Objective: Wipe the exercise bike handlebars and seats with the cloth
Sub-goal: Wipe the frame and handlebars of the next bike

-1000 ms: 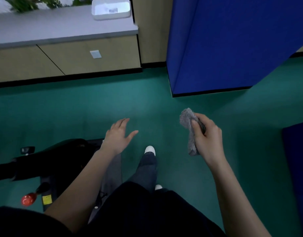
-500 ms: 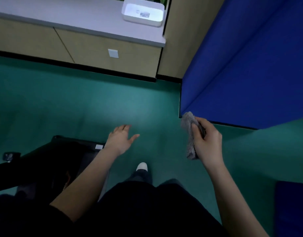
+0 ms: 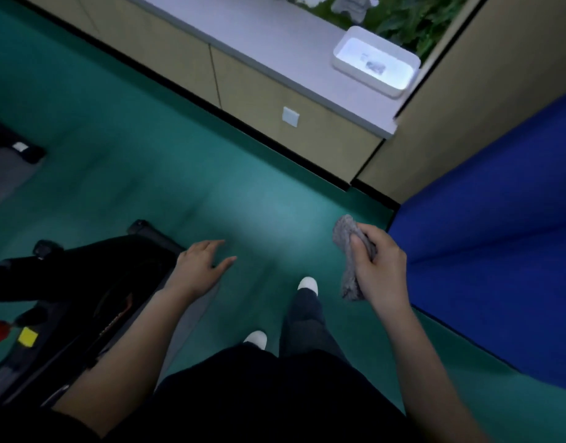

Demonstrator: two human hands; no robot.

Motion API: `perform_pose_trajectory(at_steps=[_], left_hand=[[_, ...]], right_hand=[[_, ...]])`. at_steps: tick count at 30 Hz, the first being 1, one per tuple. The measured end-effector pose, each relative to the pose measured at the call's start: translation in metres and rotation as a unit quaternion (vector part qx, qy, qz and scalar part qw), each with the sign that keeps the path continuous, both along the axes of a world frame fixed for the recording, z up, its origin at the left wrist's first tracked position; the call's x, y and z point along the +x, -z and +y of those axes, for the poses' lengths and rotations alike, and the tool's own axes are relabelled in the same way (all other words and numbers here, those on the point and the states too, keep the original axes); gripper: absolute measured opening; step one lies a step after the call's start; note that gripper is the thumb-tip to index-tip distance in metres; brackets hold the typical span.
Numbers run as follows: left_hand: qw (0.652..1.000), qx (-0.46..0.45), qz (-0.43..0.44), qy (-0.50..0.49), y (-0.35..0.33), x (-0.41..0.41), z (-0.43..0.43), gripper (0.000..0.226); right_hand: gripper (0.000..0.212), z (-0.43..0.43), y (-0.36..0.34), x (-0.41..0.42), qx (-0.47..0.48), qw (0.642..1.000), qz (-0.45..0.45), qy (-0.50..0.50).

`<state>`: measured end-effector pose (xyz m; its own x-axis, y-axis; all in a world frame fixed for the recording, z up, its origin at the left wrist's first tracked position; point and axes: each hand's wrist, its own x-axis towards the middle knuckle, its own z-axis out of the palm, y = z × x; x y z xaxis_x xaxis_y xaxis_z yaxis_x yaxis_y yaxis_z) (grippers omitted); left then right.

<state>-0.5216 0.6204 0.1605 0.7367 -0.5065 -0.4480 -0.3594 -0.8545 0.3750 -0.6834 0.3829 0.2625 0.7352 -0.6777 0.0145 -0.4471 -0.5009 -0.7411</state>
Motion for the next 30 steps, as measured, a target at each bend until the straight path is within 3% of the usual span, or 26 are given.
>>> perform_pose_trajectory(at_steps=[6, 11, 15, 23, 30], left_hand=[[0.998, 0.016, 0.011, -0.067, -0.006, 0.02, -0.065, 0.058], [0.996, 0.02, 0.053, -0.068, -0.006, 0.037, -0.13, 0.061], [0.997, 0.016, 0.037, -0.069, -0.01, 0.051, -0.161, 0.06], [0.992, 0.006, -0.021, -0.127, -0.013, 0.11, -0.179, 0.059], [0.985, -0.051, -0.063, -0.154, -0.029, 0.237, -0.181, 0.059]], right_hand=[[0.021, -0.092, -0.002, 0.052, 0.009, 0.996, -0.002, -0.085], [0.02, -0.164, 0.004, 0.082, 0.024, 0.992, 0.025, -0.121], [0.019, -0.199, 0.004, 0.105, 0.04, 0.992, 0.035, -0.118], [0.016, -0.212, 0.016, 0.185, 0.086, 0.983, 0.058, -0.149], [0.017, -0.196, 0.001, 0.305, 0.068, 0.982, 0.023, -0.175]])
